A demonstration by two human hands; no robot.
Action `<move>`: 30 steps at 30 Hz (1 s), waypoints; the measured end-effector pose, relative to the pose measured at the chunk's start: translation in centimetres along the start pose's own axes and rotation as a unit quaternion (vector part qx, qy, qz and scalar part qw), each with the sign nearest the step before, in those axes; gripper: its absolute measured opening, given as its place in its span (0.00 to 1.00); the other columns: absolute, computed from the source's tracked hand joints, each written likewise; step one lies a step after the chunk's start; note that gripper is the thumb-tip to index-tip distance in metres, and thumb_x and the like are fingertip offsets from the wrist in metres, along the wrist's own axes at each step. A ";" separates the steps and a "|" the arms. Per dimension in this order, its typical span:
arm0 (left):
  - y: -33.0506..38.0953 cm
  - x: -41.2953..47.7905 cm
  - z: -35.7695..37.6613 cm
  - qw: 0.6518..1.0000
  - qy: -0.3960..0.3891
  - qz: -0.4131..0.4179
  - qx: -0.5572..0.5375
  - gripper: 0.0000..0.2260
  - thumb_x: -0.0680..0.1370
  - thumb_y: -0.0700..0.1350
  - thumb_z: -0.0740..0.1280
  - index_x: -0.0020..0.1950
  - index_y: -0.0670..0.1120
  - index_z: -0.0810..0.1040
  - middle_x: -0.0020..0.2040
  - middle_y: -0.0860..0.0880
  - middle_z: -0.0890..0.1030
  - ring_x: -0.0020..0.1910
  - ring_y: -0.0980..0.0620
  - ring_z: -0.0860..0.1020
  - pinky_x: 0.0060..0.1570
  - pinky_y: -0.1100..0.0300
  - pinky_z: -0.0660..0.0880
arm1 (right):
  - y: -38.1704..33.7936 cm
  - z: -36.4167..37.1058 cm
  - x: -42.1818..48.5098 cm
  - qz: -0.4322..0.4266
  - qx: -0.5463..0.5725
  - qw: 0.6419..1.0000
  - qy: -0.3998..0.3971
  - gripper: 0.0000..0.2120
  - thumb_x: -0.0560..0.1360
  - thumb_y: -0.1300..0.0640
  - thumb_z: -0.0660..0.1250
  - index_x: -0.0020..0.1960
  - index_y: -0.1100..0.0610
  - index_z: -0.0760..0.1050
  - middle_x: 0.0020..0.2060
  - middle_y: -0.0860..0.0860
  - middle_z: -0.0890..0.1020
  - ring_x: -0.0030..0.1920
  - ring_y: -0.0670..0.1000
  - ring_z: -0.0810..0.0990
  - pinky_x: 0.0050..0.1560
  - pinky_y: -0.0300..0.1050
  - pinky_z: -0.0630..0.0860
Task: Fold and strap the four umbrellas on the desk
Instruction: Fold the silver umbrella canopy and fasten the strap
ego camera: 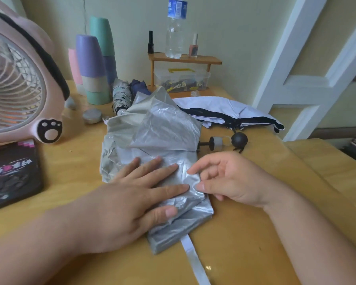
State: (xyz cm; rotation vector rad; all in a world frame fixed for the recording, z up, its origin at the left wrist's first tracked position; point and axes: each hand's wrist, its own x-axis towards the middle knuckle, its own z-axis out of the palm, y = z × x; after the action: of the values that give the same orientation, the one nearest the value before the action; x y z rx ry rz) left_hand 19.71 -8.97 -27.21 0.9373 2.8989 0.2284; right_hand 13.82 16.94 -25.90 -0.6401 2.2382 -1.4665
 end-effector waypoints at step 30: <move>1.5 0.7 3.3 0.989 -0.009 0.085 0.121 0.36 0.76 0.75 0.37 0.77 0.62 0.65 0.76 0.54 0.72 0.73 0.48 0.72 0.68 0.44 0.71 | -0.3 3.3 1.2 0.006 -0.513 0.823 0.244 0.06 0.80 0.48 0.63 0.55 0.48 0.69 0.41 0.47 0.79 0.40 0.54 0.74 0.38 0.48 0.66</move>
State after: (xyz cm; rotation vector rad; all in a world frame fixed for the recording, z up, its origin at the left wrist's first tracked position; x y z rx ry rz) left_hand 20.46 -6.95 -30.20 1.2184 2.8764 -0.1237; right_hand 14.73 13.68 -26.96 -0.5392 3.3886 -0.2611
